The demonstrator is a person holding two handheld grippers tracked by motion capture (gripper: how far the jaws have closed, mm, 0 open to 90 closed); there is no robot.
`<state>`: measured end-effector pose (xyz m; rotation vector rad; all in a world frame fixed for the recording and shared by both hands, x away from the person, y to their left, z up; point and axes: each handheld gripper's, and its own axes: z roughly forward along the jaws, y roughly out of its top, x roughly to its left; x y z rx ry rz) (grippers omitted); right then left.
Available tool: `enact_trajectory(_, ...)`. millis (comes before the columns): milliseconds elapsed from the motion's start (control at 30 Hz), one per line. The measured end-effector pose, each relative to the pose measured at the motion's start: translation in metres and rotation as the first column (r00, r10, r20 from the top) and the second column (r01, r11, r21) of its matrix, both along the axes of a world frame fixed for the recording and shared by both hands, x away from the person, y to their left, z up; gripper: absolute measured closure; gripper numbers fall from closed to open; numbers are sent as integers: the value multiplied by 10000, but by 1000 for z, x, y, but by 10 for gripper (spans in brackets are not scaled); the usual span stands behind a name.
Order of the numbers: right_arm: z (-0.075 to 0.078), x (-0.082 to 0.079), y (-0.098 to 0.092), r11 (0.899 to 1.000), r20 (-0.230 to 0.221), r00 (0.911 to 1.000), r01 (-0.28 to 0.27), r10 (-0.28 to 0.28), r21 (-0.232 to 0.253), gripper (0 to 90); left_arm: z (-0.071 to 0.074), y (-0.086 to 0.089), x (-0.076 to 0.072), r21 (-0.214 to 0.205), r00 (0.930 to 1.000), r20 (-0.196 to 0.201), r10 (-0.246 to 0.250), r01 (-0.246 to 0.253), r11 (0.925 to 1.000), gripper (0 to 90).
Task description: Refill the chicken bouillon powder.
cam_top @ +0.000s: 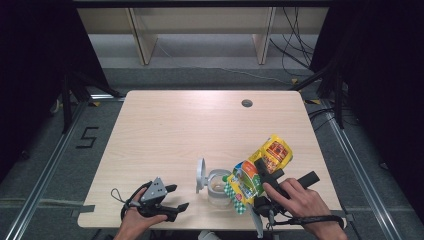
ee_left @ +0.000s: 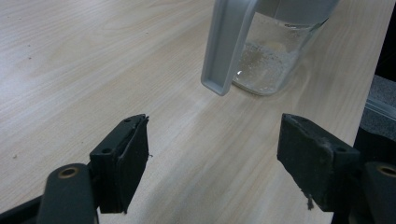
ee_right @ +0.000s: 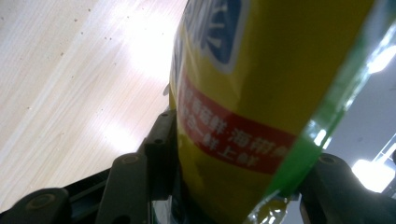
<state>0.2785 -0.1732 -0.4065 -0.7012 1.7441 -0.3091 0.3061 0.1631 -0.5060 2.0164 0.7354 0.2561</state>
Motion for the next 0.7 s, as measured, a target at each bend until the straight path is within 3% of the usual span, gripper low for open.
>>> enact_trajectory(133,-2,-1,-1,9996,-84,9998,180,-178,225,526,1,0,0,66,10000,-1,-23,23,10000,242)
enact_trajectory(167,-1,1,-1,10000,20,10000,-12,12,-33,526,0,0,0,28,10000,-5,-19,19,10000,243)
enact_trajectory(333,-2,2,0,10000,-221,9998,-30,30,-1,528,0,0,0,40,10000,-22,-51,51,10000,242)
enact_trajectory(467,0,2,1,9998,56,10000,-77,78,-182,529,-1,-1,0,-45,10000,-24,60,-60,10000,243)
enact_trajectory(567,1,4,3,9994,-109,9999,-51,47,-335,530,-1,-2,0,-31,10000,-17,34,-34,10000,243)
enact_trajectory(633,-1,2,4,9998,-61,9999,112,-113,-162,530,-1,-1,0,17,10000,-7,-43,43,10000,243)
enact_trajectory(667,1,4,6,9987,-154,9998,-169,162,-480,530,-1,-1,0,113,10000,-17,-52,53,9999,244)
enact_trajectory(700,-1,2,7,9997,-186,9998,3,-8,-247,531,0,0,0,193,10000,-28,-77,77,9998,245)
